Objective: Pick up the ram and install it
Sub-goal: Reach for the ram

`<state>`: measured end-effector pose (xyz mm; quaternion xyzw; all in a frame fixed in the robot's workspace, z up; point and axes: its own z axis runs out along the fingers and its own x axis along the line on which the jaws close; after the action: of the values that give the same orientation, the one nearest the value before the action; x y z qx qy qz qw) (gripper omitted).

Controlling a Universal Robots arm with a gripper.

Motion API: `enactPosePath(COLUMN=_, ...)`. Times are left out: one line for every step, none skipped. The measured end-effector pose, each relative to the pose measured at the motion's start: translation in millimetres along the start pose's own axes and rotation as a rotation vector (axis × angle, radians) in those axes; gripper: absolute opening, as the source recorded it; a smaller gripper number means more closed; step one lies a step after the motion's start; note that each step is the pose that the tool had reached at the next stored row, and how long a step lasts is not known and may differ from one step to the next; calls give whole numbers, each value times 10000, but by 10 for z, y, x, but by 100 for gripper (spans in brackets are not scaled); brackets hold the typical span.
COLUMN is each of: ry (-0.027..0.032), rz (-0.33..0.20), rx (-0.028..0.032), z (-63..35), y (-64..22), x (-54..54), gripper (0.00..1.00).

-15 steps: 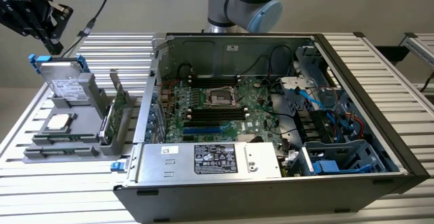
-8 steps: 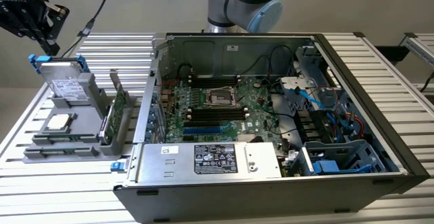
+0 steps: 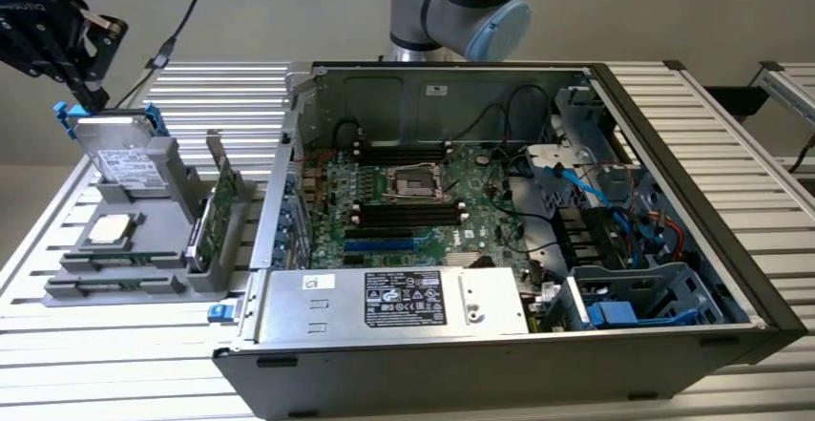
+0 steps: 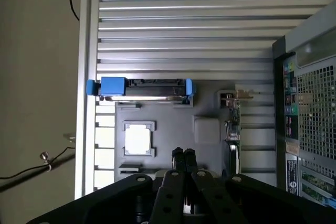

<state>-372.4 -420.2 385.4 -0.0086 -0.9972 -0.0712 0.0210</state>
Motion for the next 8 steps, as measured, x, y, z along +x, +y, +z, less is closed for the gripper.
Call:
enactPosePath(ry=2, rz=-13, rx=7, z=0, y=-9, x=0, gripper=10)
enactPosePath(ry=3, rz=-25, rx=14, z=-1, y=-19, x=0, gripper=10)
enactPosePath(ry=5, rz=-38, rx=21, z=-2, y=-31, x=1, gripper=10)
enactPosePath(ry=6, rz=-48, rx=26, z=-3, y=-42, x=2, gripper=10)
enactPosePath(ry=8, rz=-59, rx=33, z=-4, y=-52, x=4, gripper=10)
enactPosePath(ry=10, rz=-68, rx=42, z=-5, y=-61, x=6, gripper=10)
enactPosePath(ry=11, rz=-77, rx=51, z=-6, y=-71, x=8, gripper=10)
enactPosePath(ry=13, rz=-89, rx=61, z=-7, y=-79, x=9, gripper=10)
